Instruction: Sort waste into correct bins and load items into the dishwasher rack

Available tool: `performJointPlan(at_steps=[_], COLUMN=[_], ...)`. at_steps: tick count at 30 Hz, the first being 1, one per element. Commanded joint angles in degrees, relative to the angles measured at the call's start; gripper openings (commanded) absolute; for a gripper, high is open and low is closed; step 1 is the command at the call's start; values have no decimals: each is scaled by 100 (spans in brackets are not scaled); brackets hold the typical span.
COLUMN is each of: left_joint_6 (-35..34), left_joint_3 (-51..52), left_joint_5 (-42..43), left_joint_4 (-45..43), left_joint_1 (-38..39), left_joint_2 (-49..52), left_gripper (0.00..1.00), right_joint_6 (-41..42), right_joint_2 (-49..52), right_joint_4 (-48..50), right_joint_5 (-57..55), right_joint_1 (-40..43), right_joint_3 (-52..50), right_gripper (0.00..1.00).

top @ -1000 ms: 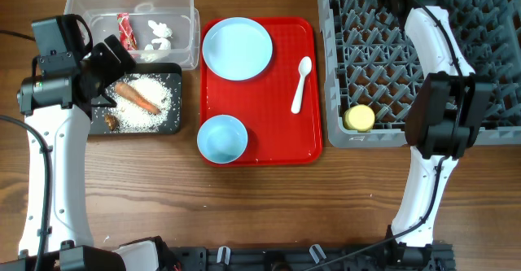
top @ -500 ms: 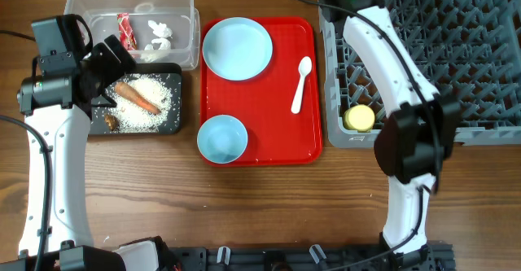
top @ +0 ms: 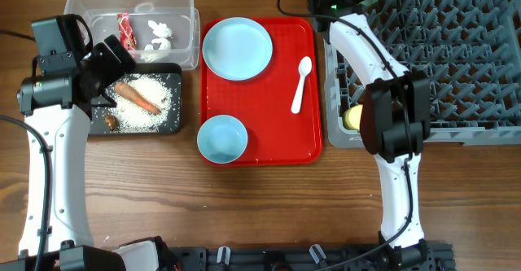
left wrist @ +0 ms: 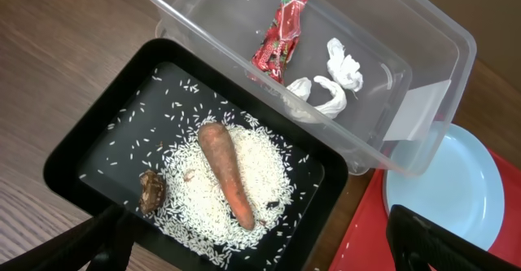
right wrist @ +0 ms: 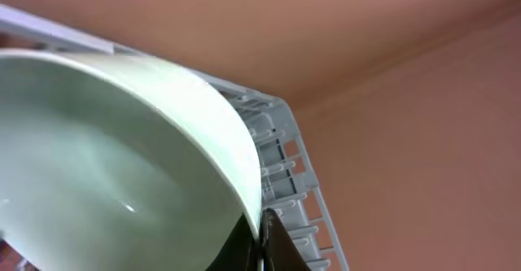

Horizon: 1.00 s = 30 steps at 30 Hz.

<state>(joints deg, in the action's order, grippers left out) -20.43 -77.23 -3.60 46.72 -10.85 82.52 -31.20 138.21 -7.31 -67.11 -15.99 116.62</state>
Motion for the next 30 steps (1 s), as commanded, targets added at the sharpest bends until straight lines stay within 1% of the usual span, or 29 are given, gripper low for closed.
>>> performJointPlan(at_steps=[1,7,9,12,13,14,15,16,17,20,23,25,27,28,29,30], left_joint_6=[72,72,70,70,70,70,70,72,70,70,72,70,72,70,70,72], left_joint_3=[-37,-37,-37,-37,-37,-37,-37,-37,-37,-37,-37,-37,-37,-37,-37,-37], left_joint_5=[-57,-57,-57,-57,-55,-57,-57,-57,-57,-57,-57,-57,-57,-57,-57,-57], left_joint_4=[-13,-13,-13,-11,-13,-13,-13,-13,-13,-13,-13,-13,-13,-13,-13,-13], left_joint_1=[-31,-31,-31,-31,-31,-31,-31,-31,-31,-31,-31,-31,-31,-31,-31,-31], left_joint_2=[11,11,11,11,11,11,11,11,11,11,11,11,11,11,11,11], left_gripper=[100,100,100,100,100,100,100,100,100,100,100,100,100,100,100,100], right_joint_6=[-20,-28,-31,-31,-28,-31,-33,-28,-24,251,407,776,1246,1663,2264,2671], right_joint_2=[125,125,125,125,125,125,125,125,118,0,-203,-378,-654,-846,-1067,-1193], right_joint_4=[-50,-310,-389,-446,-459,-457,-452,-424,-387,-260,-260,-330,-708,-1121,-1714,-2135], right_joint_5=[26,160,157,155,155,155,155,155,153,210,643,872,1392,1912,2697,3338], right_joint_1=[-87,-341,-415,-498,-525,-560,-577,-610,-627,-723,-846,-907,-946,-955,-953,-949], right_joint_3=[-7,-7,-7,-7,-7,-7,-7,-7,-7,-4,-4,-4,-4,-4,-4,-4], right_gripper=[4,5,14,22,29,42,52,82,100,100,100,100,100,100,100,100])
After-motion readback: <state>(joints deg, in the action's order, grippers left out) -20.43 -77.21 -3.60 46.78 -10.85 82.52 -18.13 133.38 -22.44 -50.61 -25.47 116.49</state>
